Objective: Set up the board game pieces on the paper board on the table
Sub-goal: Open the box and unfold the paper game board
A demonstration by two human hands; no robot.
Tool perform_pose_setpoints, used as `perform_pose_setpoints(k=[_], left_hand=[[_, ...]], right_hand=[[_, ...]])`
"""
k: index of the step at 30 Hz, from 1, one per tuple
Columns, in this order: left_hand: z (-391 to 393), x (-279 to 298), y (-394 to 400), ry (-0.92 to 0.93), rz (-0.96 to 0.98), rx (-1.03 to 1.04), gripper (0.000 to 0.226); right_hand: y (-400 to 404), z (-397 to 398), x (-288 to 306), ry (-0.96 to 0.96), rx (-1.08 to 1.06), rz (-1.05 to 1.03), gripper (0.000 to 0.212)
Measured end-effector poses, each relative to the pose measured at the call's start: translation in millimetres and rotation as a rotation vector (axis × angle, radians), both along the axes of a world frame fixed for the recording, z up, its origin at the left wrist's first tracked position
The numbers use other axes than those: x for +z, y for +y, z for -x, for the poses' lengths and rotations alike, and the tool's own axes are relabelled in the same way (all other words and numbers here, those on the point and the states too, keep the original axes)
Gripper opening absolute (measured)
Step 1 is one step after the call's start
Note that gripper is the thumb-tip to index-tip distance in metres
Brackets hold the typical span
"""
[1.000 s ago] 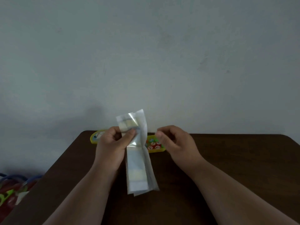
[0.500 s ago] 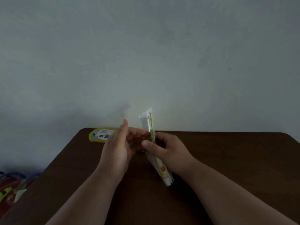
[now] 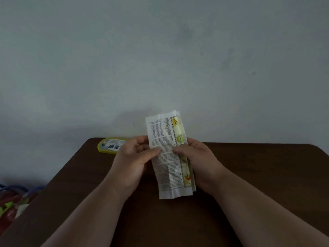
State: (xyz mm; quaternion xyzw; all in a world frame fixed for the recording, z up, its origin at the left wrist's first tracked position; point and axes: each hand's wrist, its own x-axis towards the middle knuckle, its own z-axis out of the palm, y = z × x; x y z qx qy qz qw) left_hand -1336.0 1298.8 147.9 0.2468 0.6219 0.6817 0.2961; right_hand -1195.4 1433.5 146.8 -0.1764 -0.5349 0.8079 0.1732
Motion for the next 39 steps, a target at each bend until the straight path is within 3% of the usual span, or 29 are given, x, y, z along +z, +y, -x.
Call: perform_pose_setpoints(k=[4,9,12,15,20,24,28,33,36,39], left_hand=[[5,1,-2,0.038,0.042,0.031,0.032],[21,1,-10,0.108,0.125,0.098,0.030],[29,4,-18,0.166,0.215,0.109,0.040],[36,6,-24,0.182,0.296,0.113,0.051],[39,12,-29,0.234,0.430,0.142,0.032],[42,15,-34,0.286,0.483,0.190,0.037],[40,19,-36,0.313,0.526,0.172,0.026],[43,15,-37,0.342,0.541,0.140,0.041],[42,12,-37,0.380,0.523,0.094,0.031],[38,11,-35,0.456,0.498,0.023,0.026]], right_hand=[[3,-2,-1,0.048,0.015,0.078,0.029],[17,-7,2,-0.025,-0.154,0.063,0.024],[31,-10,1,-0.079,-0.243,0.027,0.022],[43,-12,-2,-0.133,-0.332,-0.060,0.017],[56,-20,-2,-0.308,-0.450,-0.304,0.011],[68,-31,1,-0.423,-0.491,-0.471,0.014],[72,-39,4,-0.514,-0.483,-0.509,0.012],[70,-47,3,-0.573,-0.459,-0.471,0.029],[64,-56,11,-0.596,-0.455,-0.412,0.044],[59,-64,15,-0.722,-0.502,-0.688,0.048]])
